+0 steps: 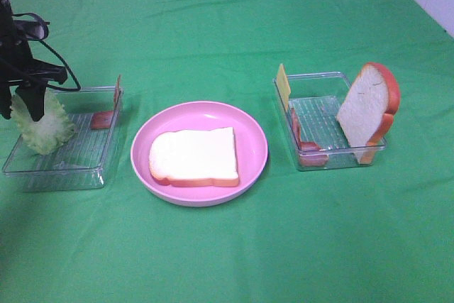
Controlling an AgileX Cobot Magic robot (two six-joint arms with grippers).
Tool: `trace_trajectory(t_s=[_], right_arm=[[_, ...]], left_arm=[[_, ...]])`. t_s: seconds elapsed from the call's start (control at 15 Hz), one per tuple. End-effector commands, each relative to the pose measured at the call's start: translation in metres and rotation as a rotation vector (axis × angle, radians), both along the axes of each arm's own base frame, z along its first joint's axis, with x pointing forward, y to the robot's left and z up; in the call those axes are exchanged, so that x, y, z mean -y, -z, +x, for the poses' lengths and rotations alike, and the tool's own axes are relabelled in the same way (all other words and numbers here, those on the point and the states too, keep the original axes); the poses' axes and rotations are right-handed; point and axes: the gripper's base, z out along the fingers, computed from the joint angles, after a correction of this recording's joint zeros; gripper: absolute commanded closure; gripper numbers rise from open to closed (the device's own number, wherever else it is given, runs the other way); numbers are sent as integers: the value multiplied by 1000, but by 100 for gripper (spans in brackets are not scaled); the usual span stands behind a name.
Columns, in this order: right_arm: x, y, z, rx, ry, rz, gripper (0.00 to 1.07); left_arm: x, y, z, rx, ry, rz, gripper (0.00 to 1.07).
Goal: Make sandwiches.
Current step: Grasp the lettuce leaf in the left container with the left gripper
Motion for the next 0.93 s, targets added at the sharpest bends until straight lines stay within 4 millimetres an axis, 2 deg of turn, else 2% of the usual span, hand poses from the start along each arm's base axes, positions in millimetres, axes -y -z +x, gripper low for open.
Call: trace_trajectory(t_s=[0.07,0.53,0.8,0.87,0.93], right_arm=[[0,0,-3,38,-9,-10,14],[0,0,-3,38,-9,-10,14],[0,0,-3,38,-9,-10,14],[0,0,-3,38,-9,-10,14],[0,0,-3,38,-9,-10,14]], left_arm=[[0,0,-2,-29,-21,-6,69],[0,0,-1,-18,-21,-8,69],[1,0,1,2,-19,-16,73],[1,0,1,3,-19,-16,79],[1,0,1,3,-19,-16,90]])
